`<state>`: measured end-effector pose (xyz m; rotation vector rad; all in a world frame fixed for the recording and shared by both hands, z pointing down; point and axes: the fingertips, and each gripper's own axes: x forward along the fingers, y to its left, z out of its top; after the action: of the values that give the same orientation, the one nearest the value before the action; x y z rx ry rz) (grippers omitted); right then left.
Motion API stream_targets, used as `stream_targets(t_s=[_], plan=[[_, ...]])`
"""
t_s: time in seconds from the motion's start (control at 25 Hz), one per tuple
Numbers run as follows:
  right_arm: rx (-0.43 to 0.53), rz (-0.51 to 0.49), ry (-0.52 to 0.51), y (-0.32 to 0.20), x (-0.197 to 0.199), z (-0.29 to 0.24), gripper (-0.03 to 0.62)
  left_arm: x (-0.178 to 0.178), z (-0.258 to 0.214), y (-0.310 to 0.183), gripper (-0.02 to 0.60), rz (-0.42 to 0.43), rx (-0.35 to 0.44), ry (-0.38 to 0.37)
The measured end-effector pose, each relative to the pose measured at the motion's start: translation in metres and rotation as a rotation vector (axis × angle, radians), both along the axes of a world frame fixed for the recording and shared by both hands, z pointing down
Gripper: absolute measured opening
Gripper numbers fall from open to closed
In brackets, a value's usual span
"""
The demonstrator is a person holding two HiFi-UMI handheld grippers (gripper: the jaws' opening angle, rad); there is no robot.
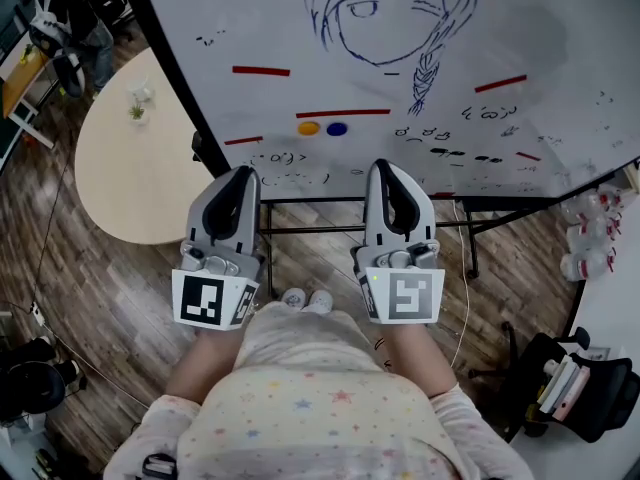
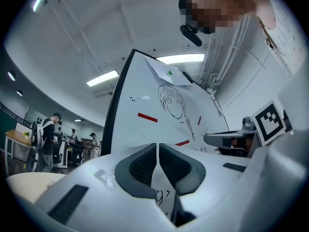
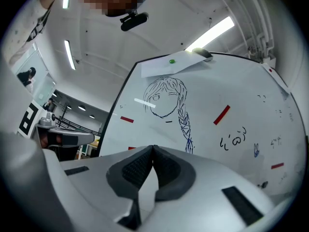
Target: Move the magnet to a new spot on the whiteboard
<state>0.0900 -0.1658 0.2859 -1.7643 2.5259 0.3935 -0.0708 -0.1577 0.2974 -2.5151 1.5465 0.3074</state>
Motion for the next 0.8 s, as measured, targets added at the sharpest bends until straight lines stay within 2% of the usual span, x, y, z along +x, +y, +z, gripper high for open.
stream_targets(t_s=[0.16, 0.36, 0.8], plan=[[-0.006, -0.04, -0.008, 0.004, 0.001, 0.005, 0.0, -0.008, 0.006, 0.001, 0.028, -0.004, -0.01, -0.01], [-0.037, -0.035, -0.016, 0.005, 0.009, 0.016, 0.0, -0.02, 0.017, 0.001, 0.026, -0.022, -0.031, -0.019], [-0.086, -0.048, -0.009, 0.008, 0.019, 0.034, 0.0, -0.027, 0.034, 0.002, 0.018, 0.002, -0.072, -0.008]])
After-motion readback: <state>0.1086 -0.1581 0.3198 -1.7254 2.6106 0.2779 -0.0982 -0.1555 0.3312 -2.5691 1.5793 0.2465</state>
